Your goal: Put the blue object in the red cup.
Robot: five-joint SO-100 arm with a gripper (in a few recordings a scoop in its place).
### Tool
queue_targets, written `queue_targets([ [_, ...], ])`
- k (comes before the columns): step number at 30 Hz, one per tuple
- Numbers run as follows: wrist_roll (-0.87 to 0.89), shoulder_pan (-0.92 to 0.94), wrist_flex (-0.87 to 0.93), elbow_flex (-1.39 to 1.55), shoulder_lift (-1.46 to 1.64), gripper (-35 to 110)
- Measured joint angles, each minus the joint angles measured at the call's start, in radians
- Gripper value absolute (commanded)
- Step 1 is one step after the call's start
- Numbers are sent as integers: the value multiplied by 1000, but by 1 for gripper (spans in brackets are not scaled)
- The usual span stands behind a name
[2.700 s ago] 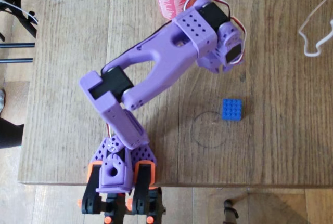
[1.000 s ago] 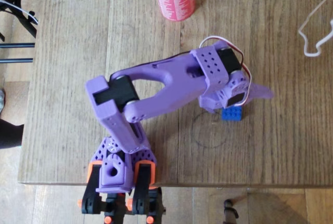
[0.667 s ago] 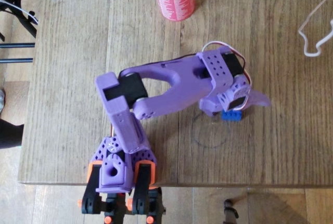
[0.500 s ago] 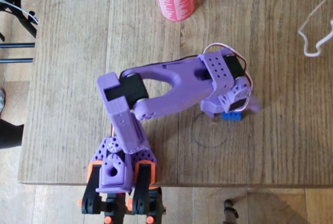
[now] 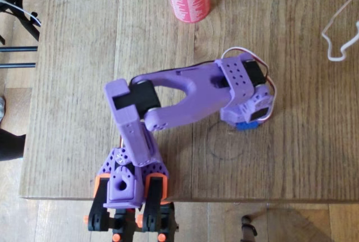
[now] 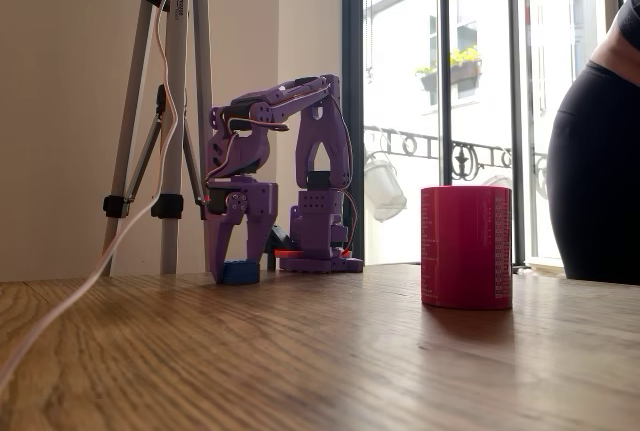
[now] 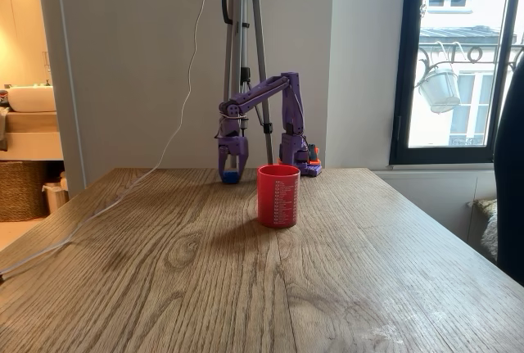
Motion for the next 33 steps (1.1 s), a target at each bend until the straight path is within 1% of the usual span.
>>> queue_targets([
  [2, -23, 11, 6, -48, 0, 1],
  [5, -114, -26, -6, -181, 34, 1],
  [7, -166, -83, 3, -265, 75, 1],
  [12, -213, -282, 54, -387, 184, 1],
  [15, -236, -383, 89, -396, 250, 1],
  [20, -261, -661, 161, -396, 308, 1],
  [25, -262, -824, 172, -396, 311, 1],
  [28, -262, -922, 143, -383, 311, 1],
  [31, -262, -948, 109, -380, 308, 1],
  [33, -262, -960, 35, -379, 293, 1],
])
